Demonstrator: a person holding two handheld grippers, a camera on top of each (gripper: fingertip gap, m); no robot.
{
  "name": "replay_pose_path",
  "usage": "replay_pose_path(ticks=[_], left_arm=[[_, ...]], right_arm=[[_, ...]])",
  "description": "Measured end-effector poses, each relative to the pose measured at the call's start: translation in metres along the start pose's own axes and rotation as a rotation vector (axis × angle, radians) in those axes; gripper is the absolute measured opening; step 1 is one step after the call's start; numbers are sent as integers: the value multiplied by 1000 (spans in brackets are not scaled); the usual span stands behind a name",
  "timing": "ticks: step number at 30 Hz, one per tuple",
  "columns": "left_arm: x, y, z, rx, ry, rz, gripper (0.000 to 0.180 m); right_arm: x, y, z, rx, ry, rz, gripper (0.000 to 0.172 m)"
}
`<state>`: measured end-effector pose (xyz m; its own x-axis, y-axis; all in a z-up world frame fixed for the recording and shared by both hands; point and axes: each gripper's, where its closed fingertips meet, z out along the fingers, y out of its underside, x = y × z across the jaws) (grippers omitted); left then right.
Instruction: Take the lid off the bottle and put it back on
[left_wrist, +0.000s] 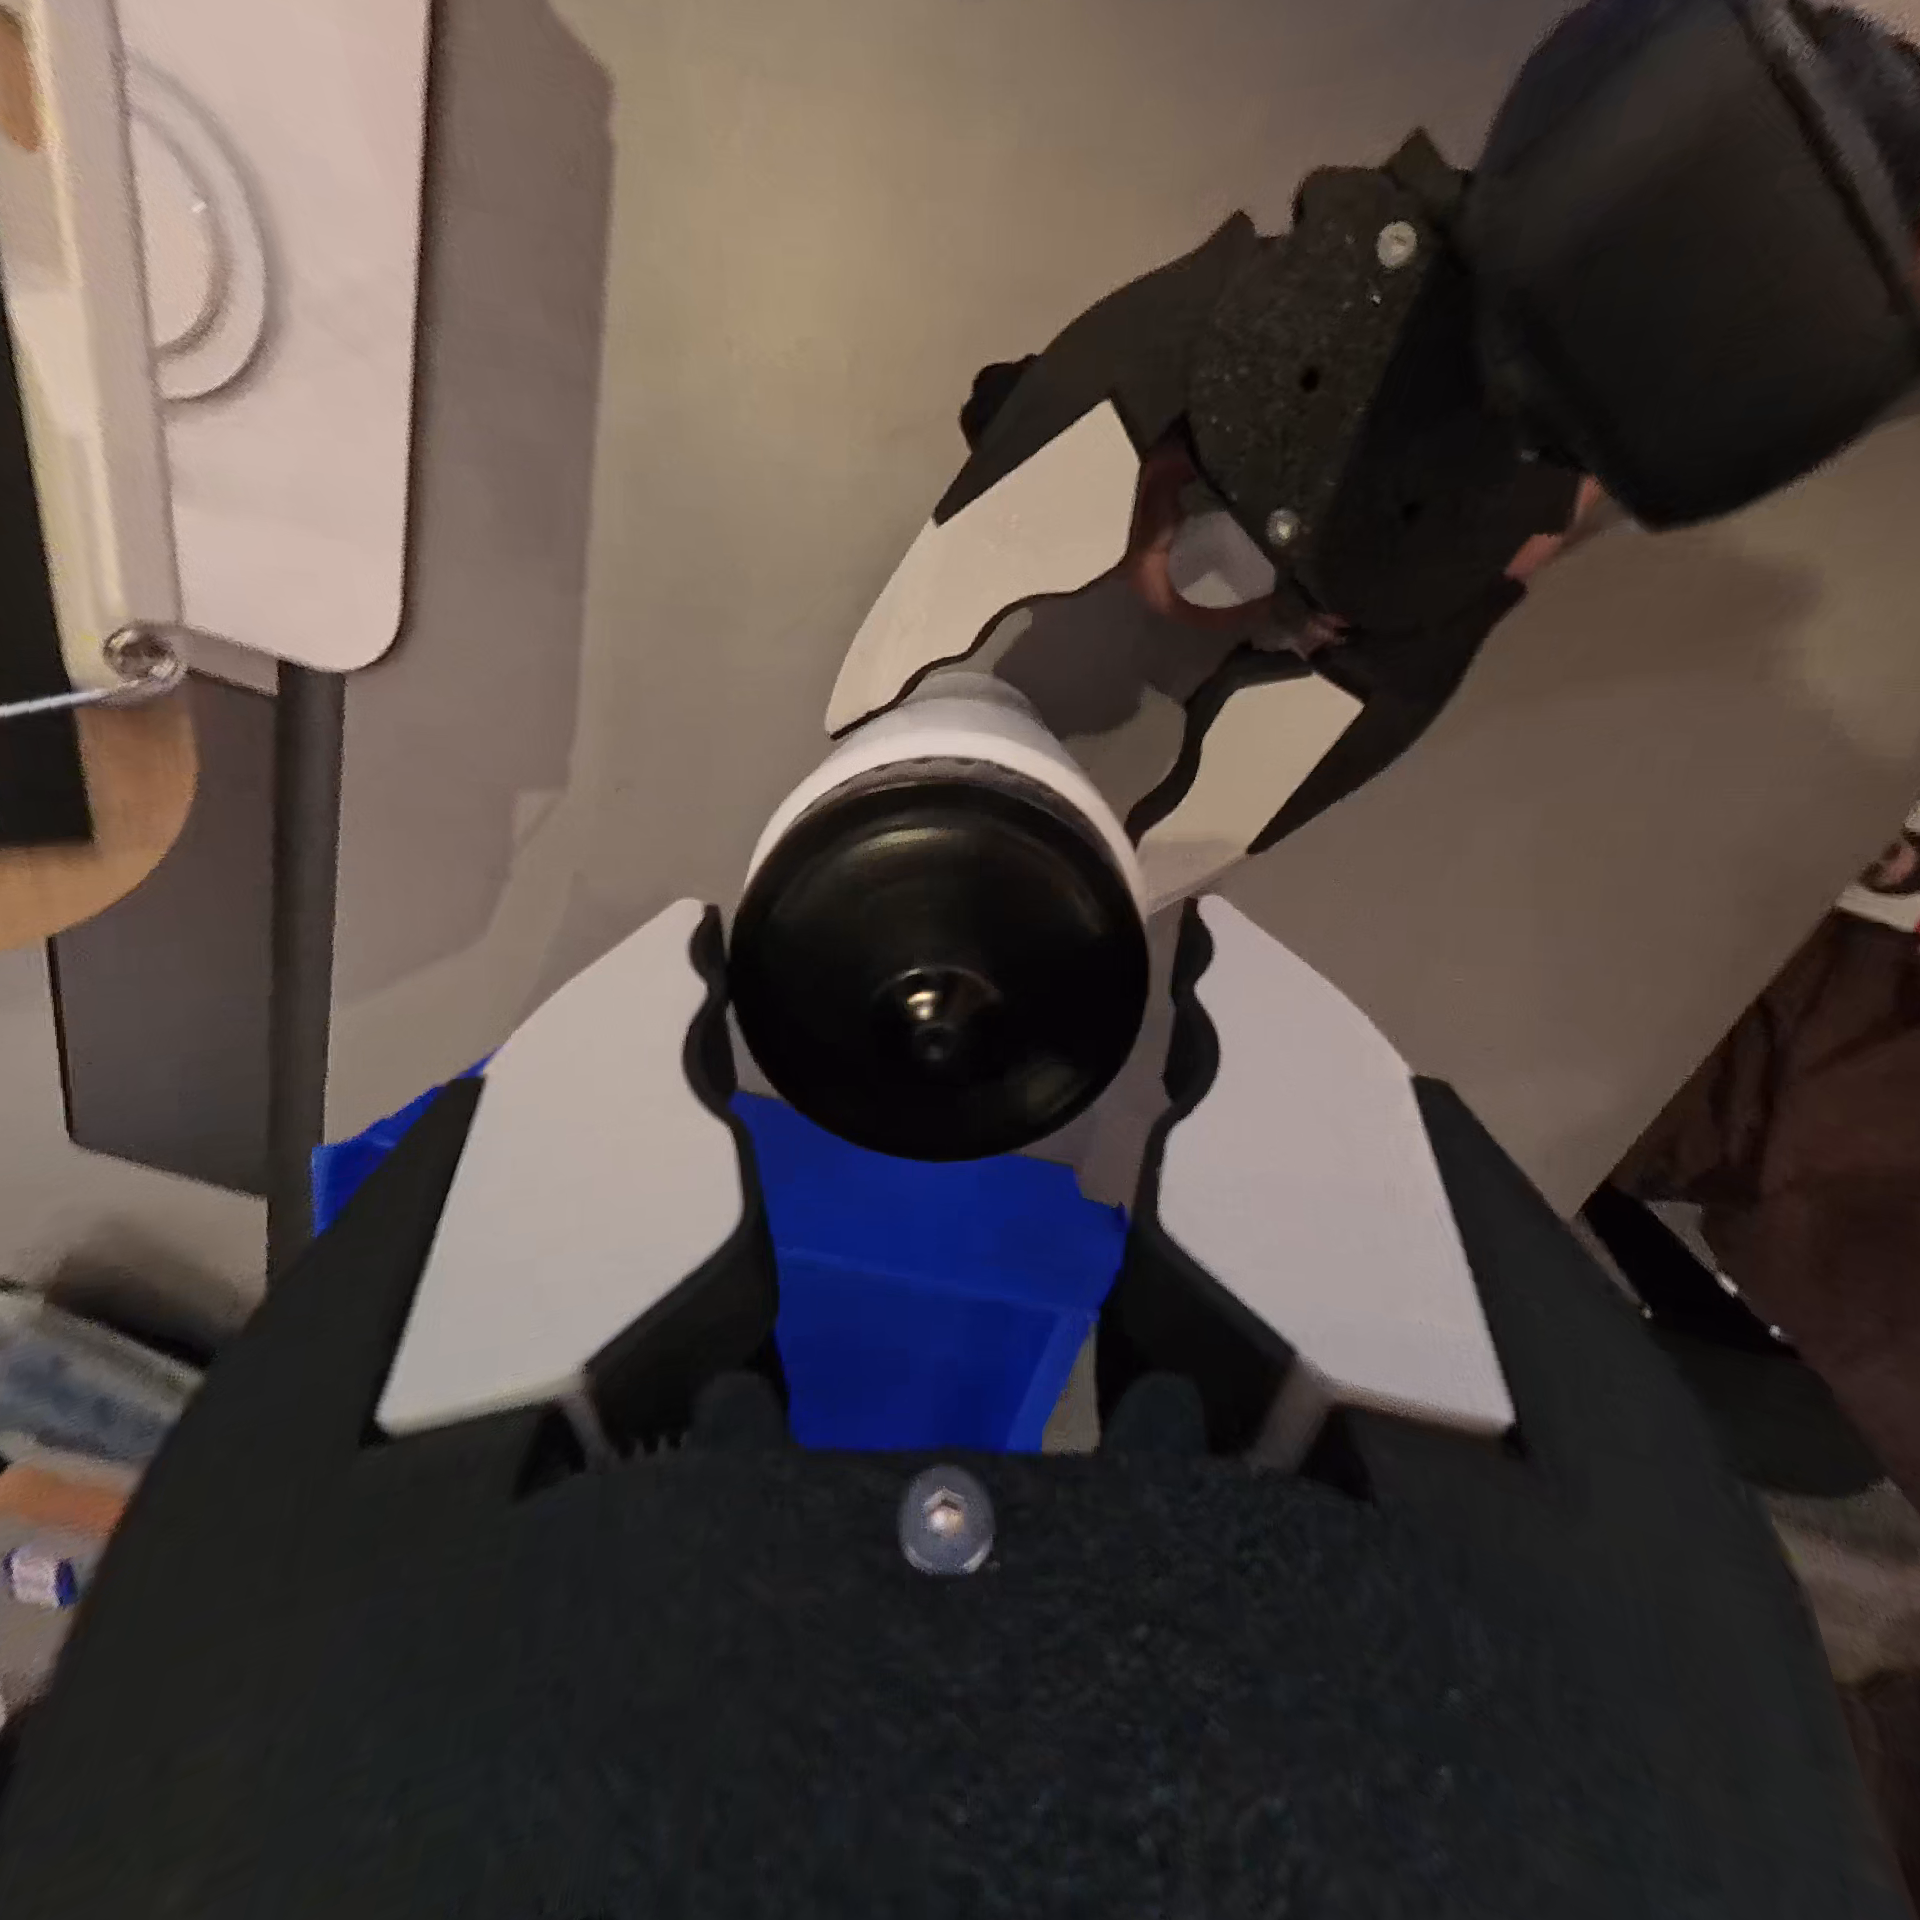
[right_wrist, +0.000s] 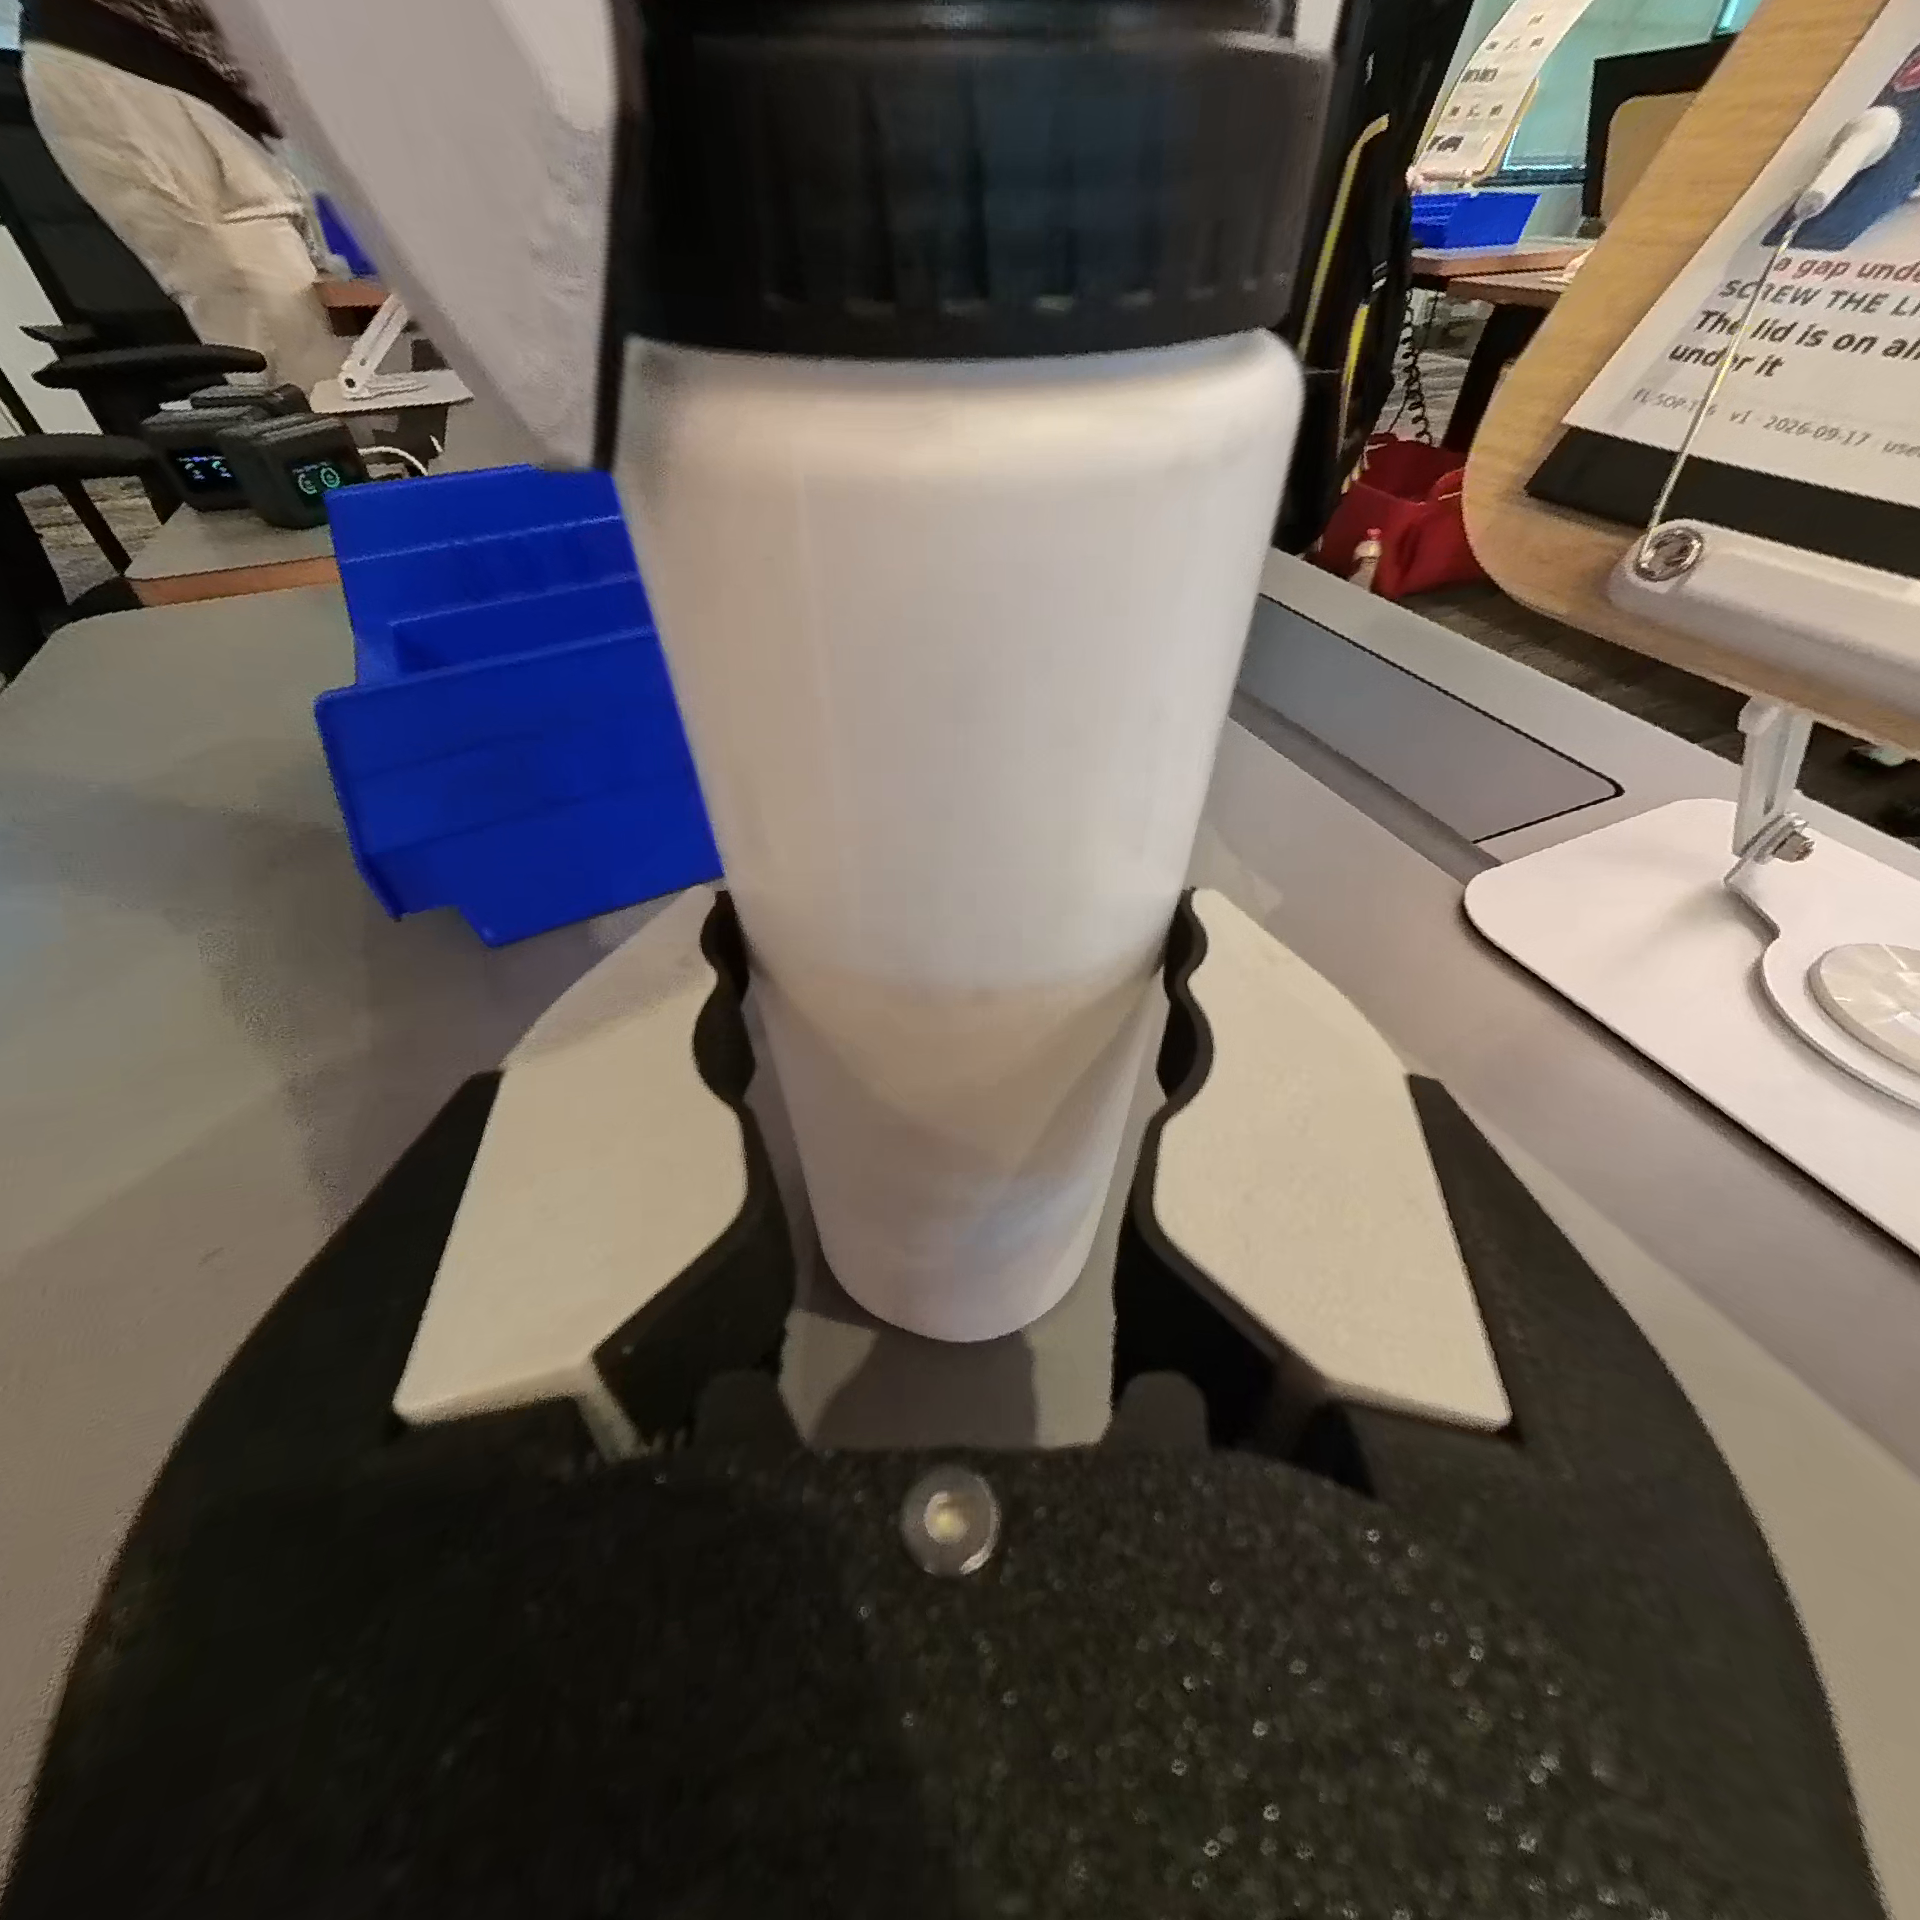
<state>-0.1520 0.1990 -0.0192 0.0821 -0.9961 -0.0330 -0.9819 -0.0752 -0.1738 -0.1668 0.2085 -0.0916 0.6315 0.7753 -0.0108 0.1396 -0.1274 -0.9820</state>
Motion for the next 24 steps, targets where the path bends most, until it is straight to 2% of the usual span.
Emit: replay_pose_path(ticks=[5,7,9,12,16,24], left_arm=[[-2,-19,-14,87,-84,-298,83],[-10,-15,-17,66,-142,-444,72],[-13,-8,-16,37,-139,-569,63],[-12,-4,-14,27,-96,-658,64],[-12,0,-14,10,-67,-642,64],[-3,-4,-14,17,-3,-370,54]], right_arm=[[0,0,0,2,9,3,78],[0,0,1,-2,20,-1,78],[-1,0,1,-9,30,-7,78],[-3,0,2,-16,33,-17,78],[-4,0,2,-19,33,-29,78],[-13,0,3,-39,-31,-35,77]])
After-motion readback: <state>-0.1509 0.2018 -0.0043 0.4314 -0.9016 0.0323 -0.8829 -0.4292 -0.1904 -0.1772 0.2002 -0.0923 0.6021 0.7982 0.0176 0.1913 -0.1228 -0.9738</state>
